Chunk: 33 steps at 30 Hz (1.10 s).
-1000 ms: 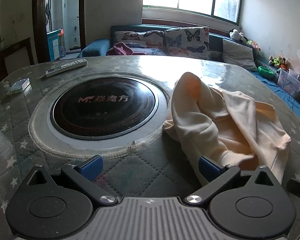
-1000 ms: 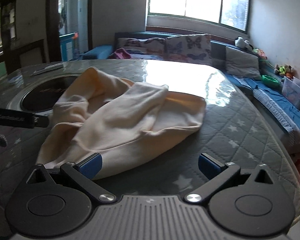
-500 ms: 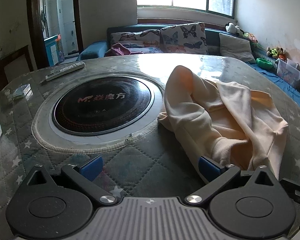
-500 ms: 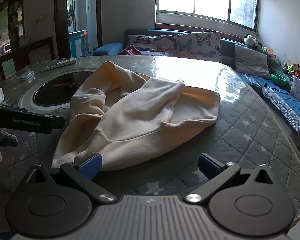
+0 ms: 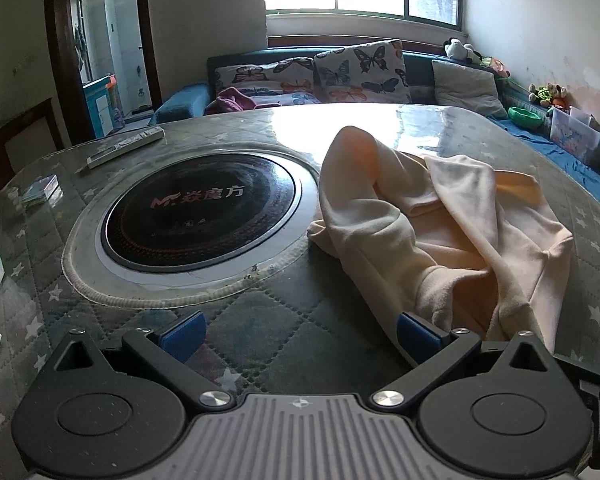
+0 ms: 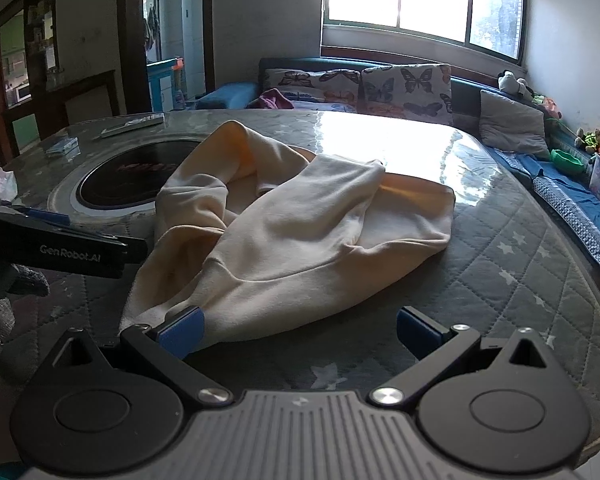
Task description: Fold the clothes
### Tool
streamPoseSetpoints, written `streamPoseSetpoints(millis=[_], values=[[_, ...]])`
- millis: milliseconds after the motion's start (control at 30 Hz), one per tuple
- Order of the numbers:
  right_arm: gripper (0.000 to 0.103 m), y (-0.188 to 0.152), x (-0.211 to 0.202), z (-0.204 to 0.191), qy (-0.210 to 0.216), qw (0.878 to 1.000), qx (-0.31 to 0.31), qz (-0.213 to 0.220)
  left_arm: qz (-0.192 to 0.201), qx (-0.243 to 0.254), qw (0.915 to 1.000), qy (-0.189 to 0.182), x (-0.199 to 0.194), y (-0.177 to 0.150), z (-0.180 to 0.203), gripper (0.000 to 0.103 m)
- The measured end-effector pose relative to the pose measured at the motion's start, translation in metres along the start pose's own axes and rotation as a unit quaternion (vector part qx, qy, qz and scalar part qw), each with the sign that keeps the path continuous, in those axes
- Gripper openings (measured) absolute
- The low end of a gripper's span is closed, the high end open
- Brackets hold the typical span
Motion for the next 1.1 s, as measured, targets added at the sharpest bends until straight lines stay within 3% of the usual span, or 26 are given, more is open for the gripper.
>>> streamPoseSetpoints(millis=[1100], values=[[0.103,0.022,0.004,-0.01,0.028,0.999,-0.024,0.007,-0.009,0.014,0.9998,0.006,0.01,0.016,0.001,0.103]])
Point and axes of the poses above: each gripper's, at about its wrist camera, not at the fingertips, and x roughly the way its jaws point, z to its right, y to its top, the point moved 2 cm from there along x, roughly the way its jaws point, and after that the axes turned 12 degrees about -z, right-handed, at the moved point
